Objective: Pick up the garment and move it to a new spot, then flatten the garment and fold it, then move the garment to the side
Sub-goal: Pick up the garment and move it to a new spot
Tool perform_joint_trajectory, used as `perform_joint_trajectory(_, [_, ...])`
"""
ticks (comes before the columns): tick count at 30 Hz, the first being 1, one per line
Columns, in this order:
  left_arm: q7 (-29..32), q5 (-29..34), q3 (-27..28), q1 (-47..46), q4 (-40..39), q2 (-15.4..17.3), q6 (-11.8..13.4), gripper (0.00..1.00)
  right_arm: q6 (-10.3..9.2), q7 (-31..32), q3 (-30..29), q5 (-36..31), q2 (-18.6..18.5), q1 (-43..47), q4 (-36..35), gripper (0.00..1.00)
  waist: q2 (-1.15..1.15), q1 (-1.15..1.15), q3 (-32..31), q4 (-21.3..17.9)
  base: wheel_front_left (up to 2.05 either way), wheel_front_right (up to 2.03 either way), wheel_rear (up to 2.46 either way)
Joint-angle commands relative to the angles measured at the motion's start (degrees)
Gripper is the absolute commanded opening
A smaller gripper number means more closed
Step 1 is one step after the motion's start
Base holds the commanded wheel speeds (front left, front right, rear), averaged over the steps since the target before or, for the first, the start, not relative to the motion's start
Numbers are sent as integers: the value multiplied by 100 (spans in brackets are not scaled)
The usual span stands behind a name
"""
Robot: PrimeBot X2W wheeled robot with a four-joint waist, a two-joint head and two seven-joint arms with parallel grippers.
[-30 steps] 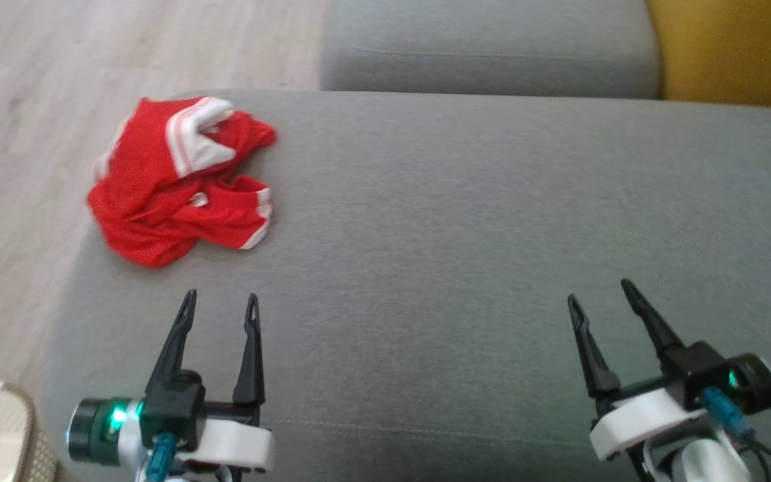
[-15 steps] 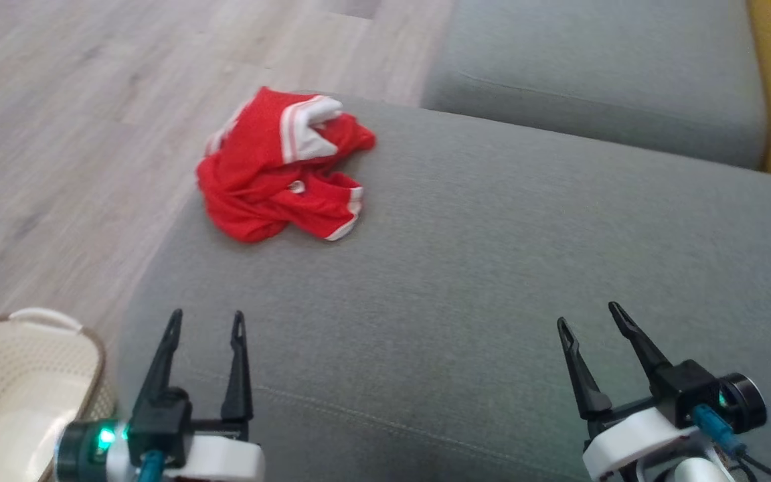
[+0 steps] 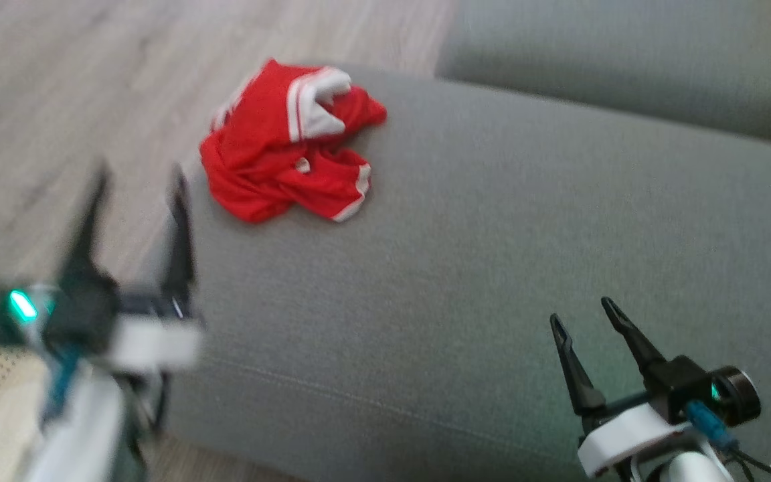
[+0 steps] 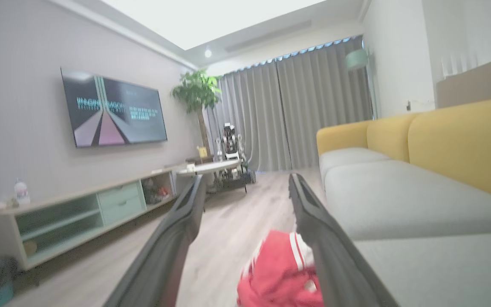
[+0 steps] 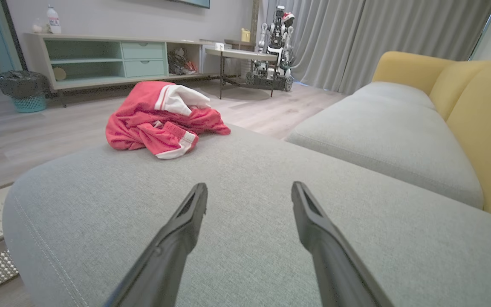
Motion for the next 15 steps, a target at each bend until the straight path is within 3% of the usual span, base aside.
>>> perform_joint_trajectory(1, [-56, -46, 273, -452, -181, 104, -22, 100, -1, -54, 119, -43, -76, -356, -211, 100, 0, 0, 316, -176, 0, 0, 0])
perform_joint_trajectory(6, [-56, -372, 584, -1803, 657, 356, -538, 100, -1, -54, 38, -326, -76, -686, -329, 100, 0, 0, 1044, -456, 0, 0, 0])
perform_joint_trajectory(10, [75, -738, 676, -2871, 2041, 451, -976, 100, -1, -54, -16, -485, -76, -962, -464, 100, 0, 0, 1623, -647, 0, 0, 0])
perform_joint_trajectory(15, [684, -790, 590, -4220, 3772, 516, -1153, 100, -1, -54, -32, -661, -76, -1245, -620, 100, 0, 0, 2255, -834, 0, 0, 0])
